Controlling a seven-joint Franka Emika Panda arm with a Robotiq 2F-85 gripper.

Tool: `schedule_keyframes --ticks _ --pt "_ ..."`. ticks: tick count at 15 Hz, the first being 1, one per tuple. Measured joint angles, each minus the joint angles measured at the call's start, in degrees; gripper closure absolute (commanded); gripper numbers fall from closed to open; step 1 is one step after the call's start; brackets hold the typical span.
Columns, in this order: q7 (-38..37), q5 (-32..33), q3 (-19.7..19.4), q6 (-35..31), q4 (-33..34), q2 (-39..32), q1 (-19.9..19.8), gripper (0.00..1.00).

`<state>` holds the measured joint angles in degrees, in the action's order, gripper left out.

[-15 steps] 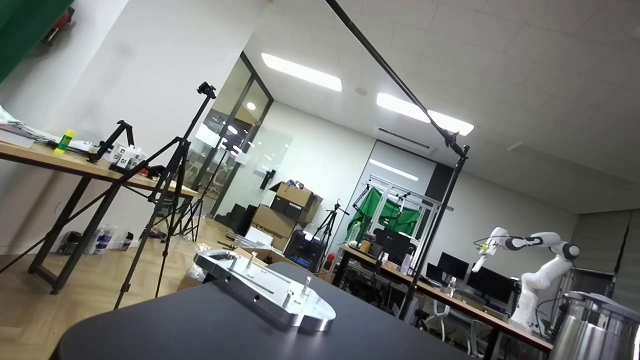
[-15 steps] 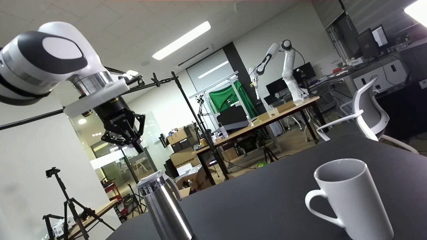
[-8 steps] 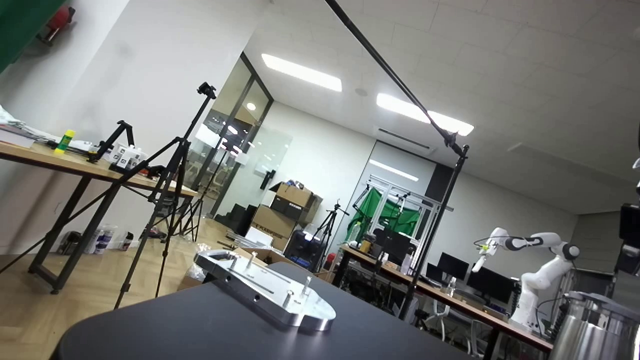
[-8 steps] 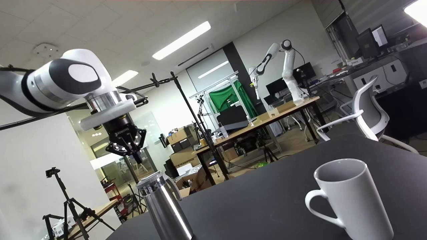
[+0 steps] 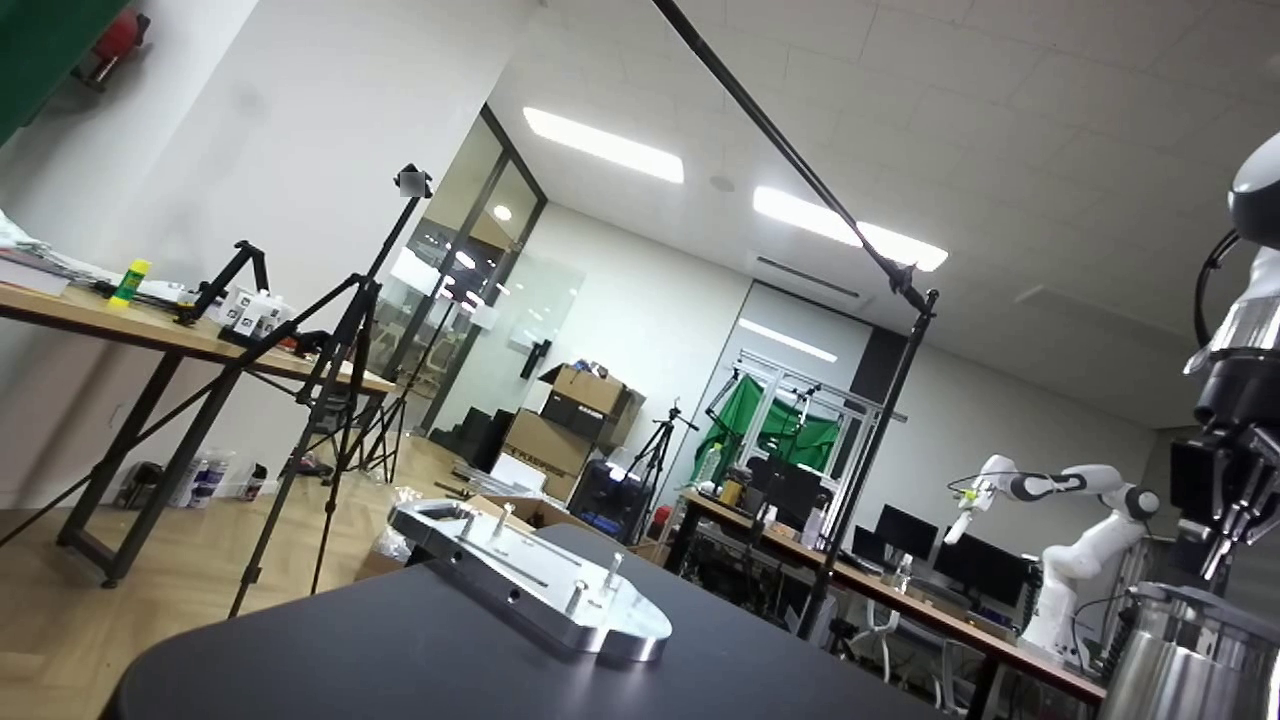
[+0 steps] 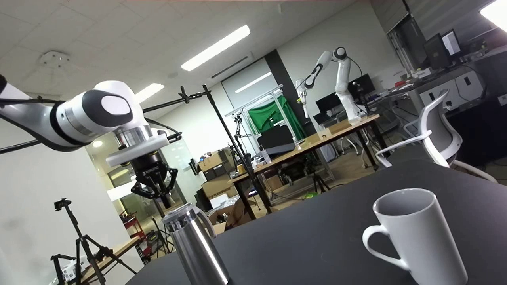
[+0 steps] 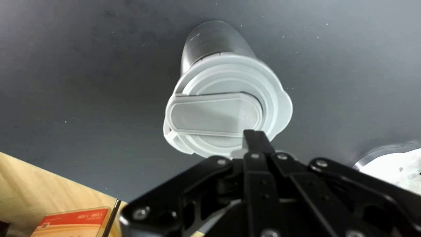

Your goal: Open the cap on the silver jar

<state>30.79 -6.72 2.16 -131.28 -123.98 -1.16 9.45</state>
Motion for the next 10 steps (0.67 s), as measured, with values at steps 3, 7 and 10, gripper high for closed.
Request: schedule_keyframes --ticks 3,7,10 --pt "0.0 0.1 0.8 1.7 1.5 -2.0 -0.9 1.0" --pt "-0.1 0.2 1.5 3.5 3.1 -3.1 -1.8 1.0" --pt "-0.2 0.3 1.9 3.8 3.2 -3.5 -2.3 1.0"
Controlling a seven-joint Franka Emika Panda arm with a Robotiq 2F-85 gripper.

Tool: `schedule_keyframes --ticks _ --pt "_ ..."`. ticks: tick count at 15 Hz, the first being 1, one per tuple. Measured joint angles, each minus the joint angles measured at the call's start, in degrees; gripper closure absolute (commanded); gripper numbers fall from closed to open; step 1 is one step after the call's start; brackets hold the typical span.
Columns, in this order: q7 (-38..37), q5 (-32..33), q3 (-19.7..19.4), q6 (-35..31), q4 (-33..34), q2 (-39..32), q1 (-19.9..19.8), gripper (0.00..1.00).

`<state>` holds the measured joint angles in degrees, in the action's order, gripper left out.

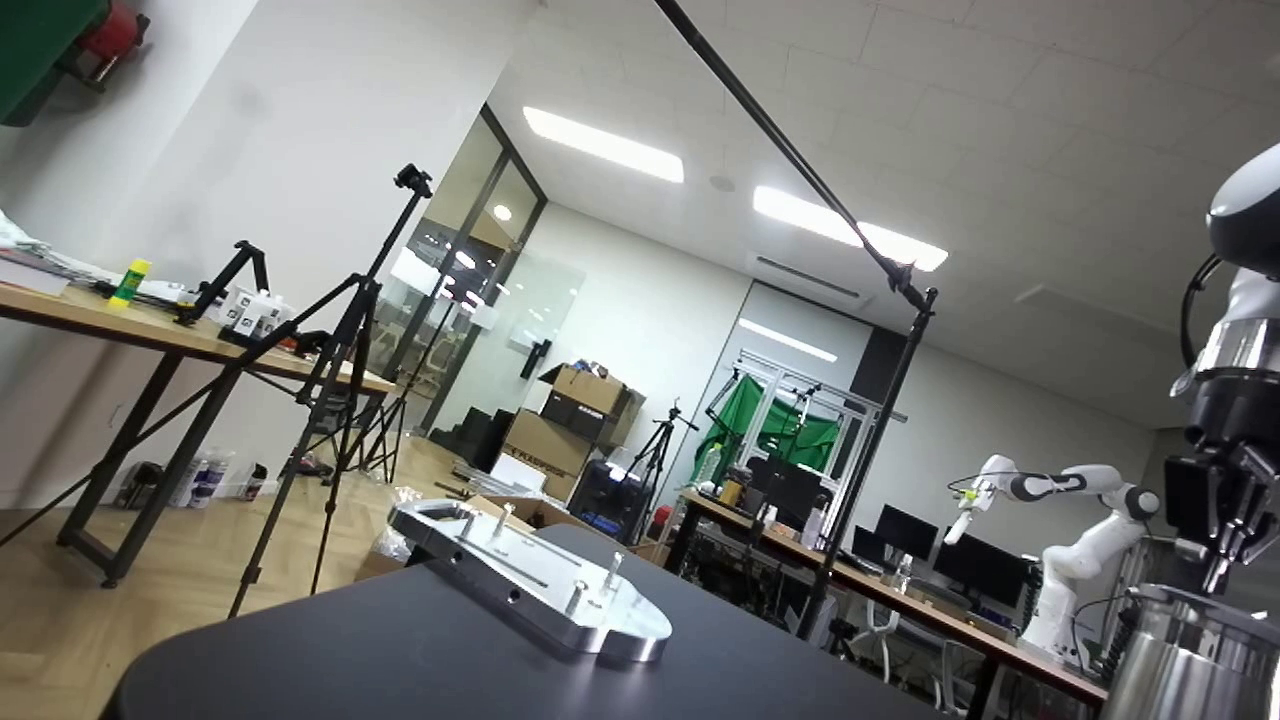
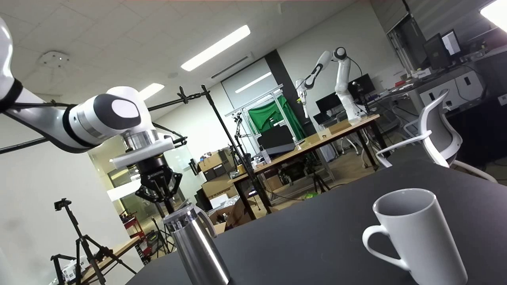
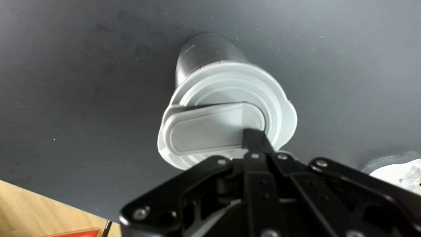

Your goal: Open the cap on the silver jar

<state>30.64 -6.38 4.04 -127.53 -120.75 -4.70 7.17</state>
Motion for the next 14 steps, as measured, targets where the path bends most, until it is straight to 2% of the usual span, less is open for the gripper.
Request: schedule_keyframes --ticks 10,14 --pt "-0.2 1.6 1.1 -0.2 -0.3 0.5 -0.2 1.0" --pt "0.4 1.3 1.1 0.5 -1.7 5.1 -0.8 1.0"
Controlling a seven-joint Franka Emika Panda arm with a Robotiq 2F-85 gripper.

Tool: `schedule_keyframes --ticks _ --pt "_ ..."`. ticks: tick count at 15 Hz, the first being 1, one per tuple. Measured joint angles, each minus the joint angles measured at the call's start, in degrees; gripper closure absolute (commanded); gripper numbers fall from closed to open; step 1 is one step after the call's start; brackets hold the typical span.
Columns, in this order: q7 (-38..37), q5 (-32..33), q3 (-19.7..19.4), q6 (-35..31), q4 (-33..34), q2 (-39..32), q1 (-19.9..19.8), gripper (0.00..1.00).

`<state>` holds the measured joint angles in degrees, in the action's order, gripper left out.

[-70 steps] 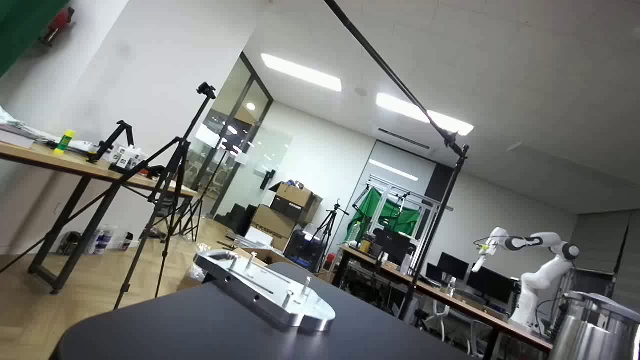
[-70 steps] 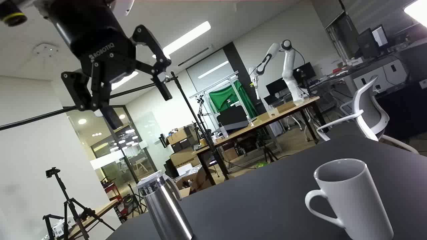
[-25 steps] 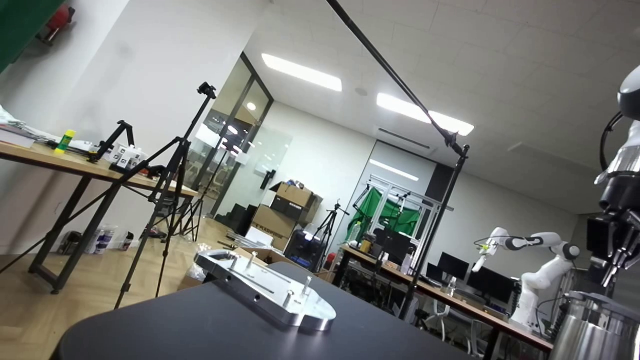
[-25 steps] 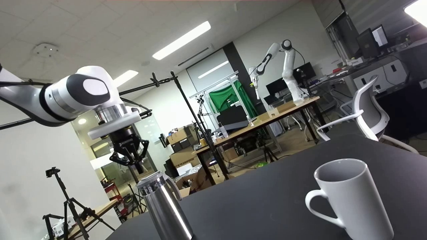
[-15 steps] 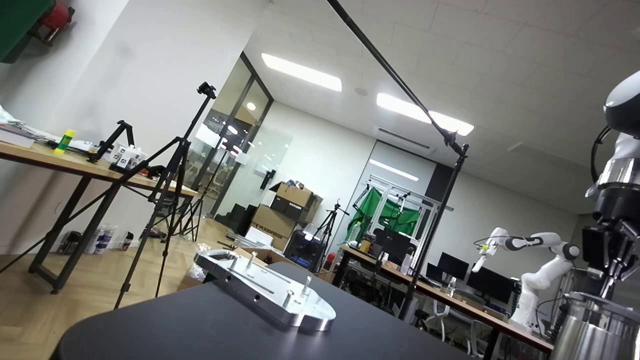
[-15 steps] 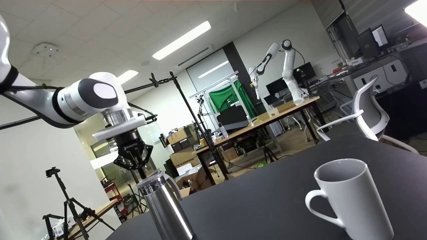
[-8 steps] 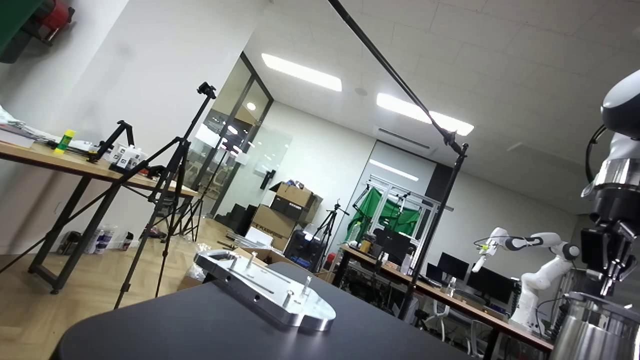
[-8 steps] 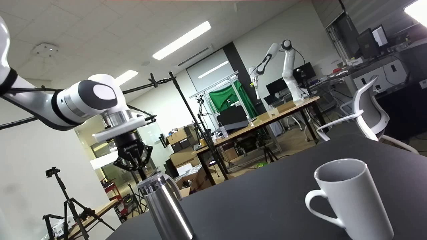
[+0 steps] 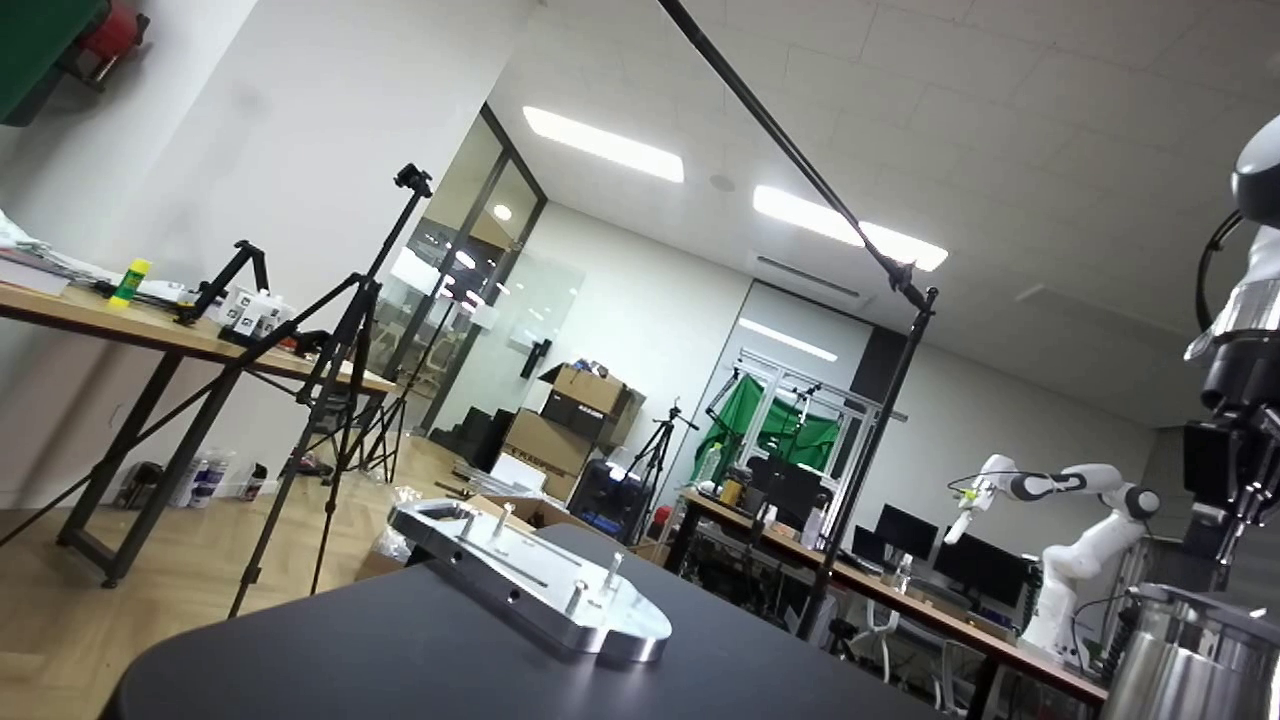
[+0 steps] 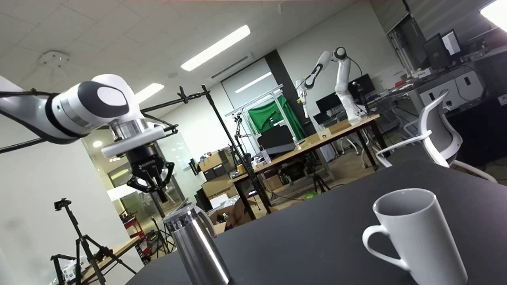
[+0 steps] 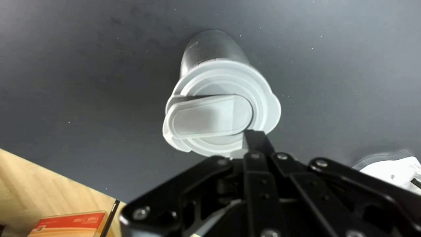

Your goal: Open the cap on the silver jar

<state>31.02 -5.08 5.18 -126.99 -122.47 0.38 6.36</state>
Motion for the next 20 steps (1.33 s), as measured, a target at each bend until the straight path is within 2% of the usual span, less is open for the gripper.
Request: schedule_keyframes --ticks 2,3,4,10,15,16,18,20 --pt "0.8 -0.1 -0.5 1.8 -1.5 4.4 -0.6 1.0" --pt "1.4 -0.1 -0.9 3.1 -2.4 6.7 -0.9 0.74" --pt "2.0 0.0 -1.5 4.6 -3.2 9.2 -1.1 0.73" --pt "6.5 2.8 -7.0 16.1 -7.5 21.8 -2.6 0.33" --pt "12.5 6.3 -13.4 22.7 -10.1 28.4 -5.5 0.0" --pt "13.7 6.7 -14.6 23.6 -10.4 28.9 -6.1 0.18" --pt "15.2 7.7 -16.3 25.1 -10.5 29.2 -7.4 0.04" --pt "15.5 7.8 -16.7 25.5 -10.5 29.2 -7.7 0.0"
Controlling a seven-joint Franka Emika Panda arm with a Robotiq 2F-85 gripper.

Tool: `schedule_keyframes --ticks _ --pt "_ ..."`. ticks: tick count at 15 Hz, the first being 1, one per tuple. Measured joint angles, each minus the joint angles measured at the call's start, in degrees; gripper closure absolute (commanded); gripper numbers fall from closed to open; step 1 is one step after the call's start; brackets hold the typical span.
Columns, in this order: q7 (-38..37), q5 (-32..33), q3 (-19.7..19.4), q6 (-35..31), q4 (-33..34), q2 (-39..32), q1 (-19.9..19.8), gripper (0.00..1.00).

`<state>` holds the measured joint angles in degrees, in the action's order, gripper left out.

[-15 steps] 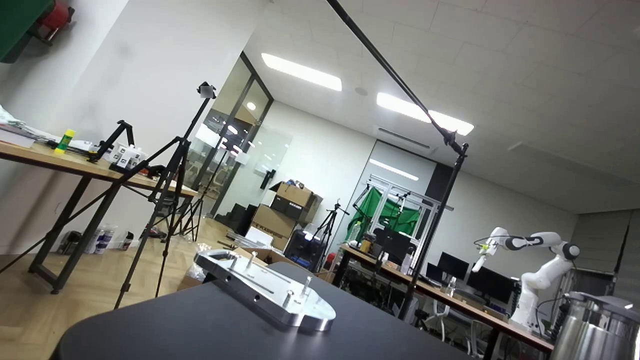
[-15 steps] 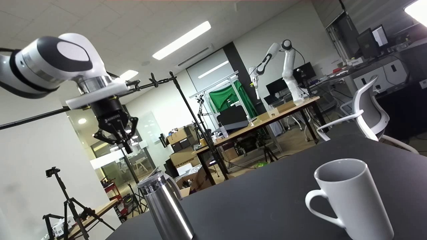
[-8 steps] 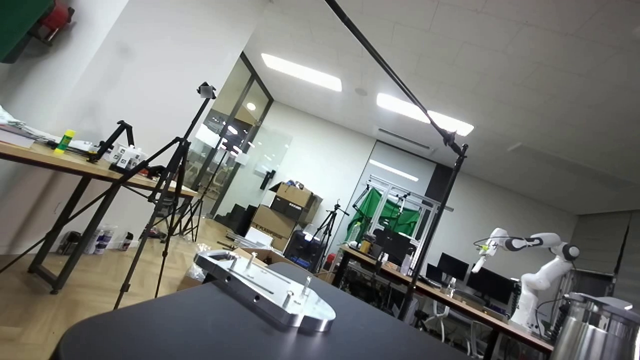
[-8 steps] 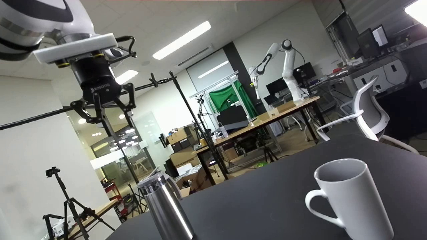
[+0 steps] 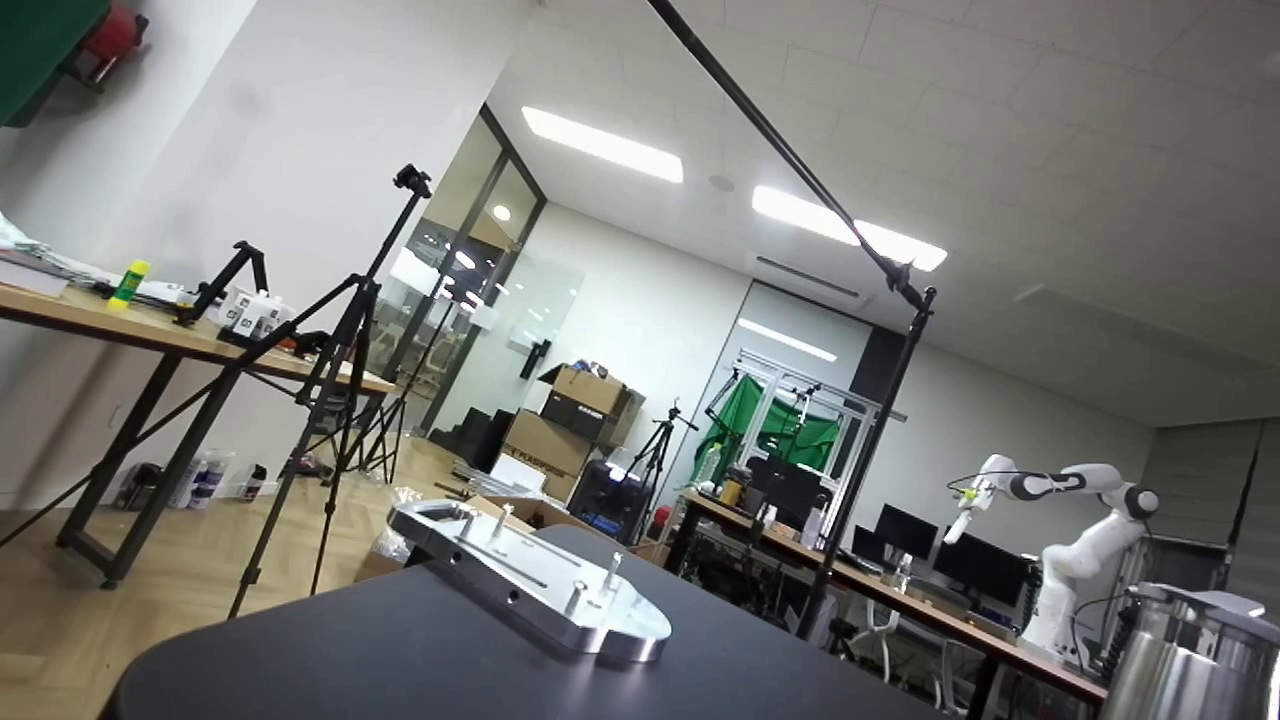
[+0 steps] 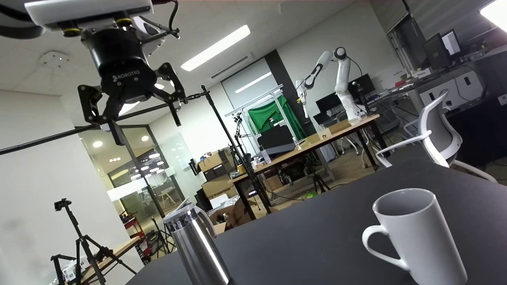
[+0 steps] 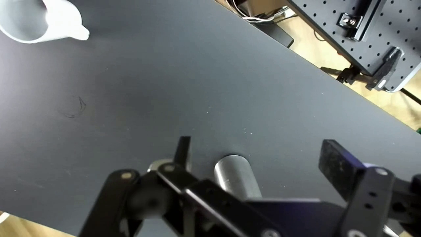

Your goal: Open the cap on the silver jar

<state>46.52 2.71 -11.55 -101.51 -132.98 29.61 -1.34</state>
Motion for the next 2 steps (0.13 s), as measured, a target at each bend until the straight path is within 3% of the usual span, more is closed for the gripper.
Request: schedule_keyframes --ticks 2 --pt "0.0 0.0 0.1 0.0 0.0 0.0 0.1 0.0"
